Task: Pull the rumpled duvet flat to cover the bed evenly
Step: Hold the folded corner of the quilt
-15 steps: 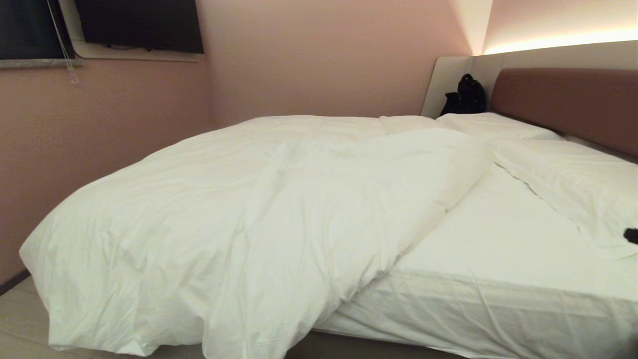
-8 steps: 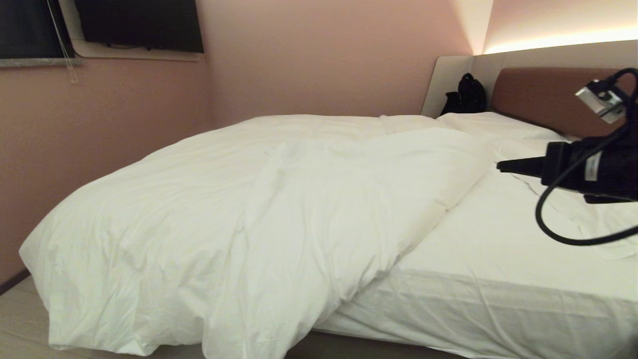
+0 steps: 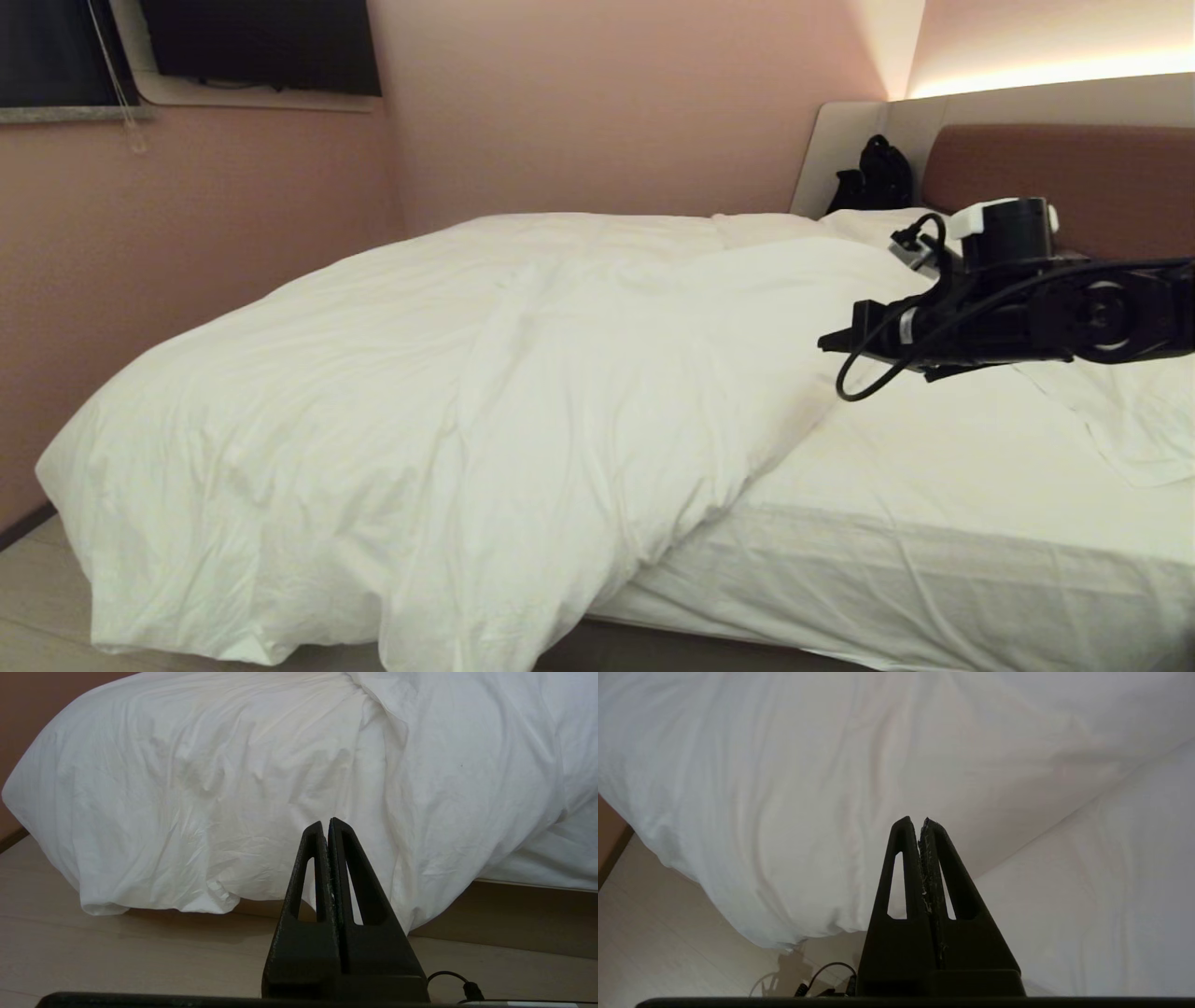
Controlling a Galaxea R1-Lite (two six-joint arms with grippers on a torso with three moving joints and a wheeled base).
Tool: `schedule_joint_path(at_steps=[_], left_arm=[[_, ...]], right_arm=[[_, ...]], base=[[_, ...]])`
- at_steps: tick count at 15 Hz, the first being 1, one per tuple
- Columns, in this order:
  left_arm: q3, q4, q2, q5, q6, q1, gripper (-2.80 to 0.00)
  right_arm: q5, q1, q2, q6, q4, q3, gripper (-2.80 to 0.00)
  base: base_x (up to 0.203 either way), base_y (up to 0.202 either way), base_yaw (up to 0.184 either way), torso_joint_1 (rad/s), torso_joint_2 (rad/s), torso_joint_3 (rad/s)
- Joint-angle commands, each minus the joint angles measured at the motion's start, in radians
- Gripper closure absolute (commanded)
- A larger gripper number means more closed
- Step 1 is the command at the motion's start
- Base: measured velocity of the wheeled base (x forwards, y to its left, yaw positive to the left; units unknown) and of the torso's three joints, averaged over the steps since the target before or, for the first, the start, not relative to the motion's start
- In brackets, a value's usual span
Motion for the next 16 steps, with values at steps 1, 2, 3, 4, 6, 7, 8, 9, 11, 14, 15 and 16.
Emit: schedule_joint_path(at_steps=[1,2,3,4,6,7,8,9,11,14,15,16], left_arm=[[0.000,0.000,0.000,0.000,0.000,0.000,0.00],[0.000,0.000,0.000,0.000,0.000,0.002,0.00],[0.000,0.000,0.000,0.000,0.000,0.000,0.00],[0.000,0.000,0.000,0.000,0.000,0.000,0.00],[0.000,0.000,0.000,0.000,0.000,0.000,0.00],[0.000,0.000,0.000,0.000,0.000,0.000,0.00],[0.000,0.000,0.000,0.000,0.000,0.000,0.00],[0.000,0.000,0.000,0.000,0.000,0.000,0.00],[0.000,0.000,0.000,0.000,0.000,0.000,0.00],[0.000,0.000,0.000,0.000,0.000,0.000,0.00],[0.000,0.000,0.000,0.000,0.000,0.000,0.00],[0.000,0.000,0.000,0.000,0.000,0.000,0.00]], right_arm=[[0.006,0.008,0.094,0.009,0.000,-0.023,0.00],[0.007,0.019,0.107,0.011,-0.003,-0.026,0.00],[0.006,0.025,0.112,0.011,-0.004,-0.027,0.00],[0.004,0.047,0.137,0.009,-0.006,-0.027,0.00],[0.003,0.058,0.144,0.008,-0.007,-0.028,0.00],[0.001,0.077,0.148,0.002,-0.010,-0.029,0.00],[-0.002,0.102,0.153,-0.004,-0.021,-0.035,-2.80],[-0.003,0.117,0.160,-0.004,-0.028,-0.056,-2.80],[-0.004,0.139,0.172,-0.014,-0.027,-0.078,-2.80],[-0.006,0.195,0.189,-0.126,-0.030,-0.077,-2.80],[-0.010,0.227,0.202,-0.197,-0.031,-0.073,-2.80],[-0.024,0.239,0.213,-0.242,-0.032,-0.069,-2.80]], base=[[0.000,0.000,0.000,0.000,0.00,0.000],[0.000,0.000,0.000,0.000,0.00,0.000],[0.000,0.000,0.000,0.000,0.00,0.000],[0.000,0.000,0.000,0.000,0.00,0.000],[0.000,0.000,0.000,0.000,0.00,0.000],[0.000,0.000,0.000,0.000,0.00,0.000],[0.000,0.000,0.000,0.000,0.00,0.000],[0.000,0.000,0.000,0.000,0.00,0.000],[0.000,0.000,0.000,0.000,0.00,0.000],[0.000,0.000,0.000,0.000,0.00,0.000],[0.000,0.000,0.000,0.000,0.00,0.000],[0.000,0.000,0.000,0.000,0.00,0.000]])
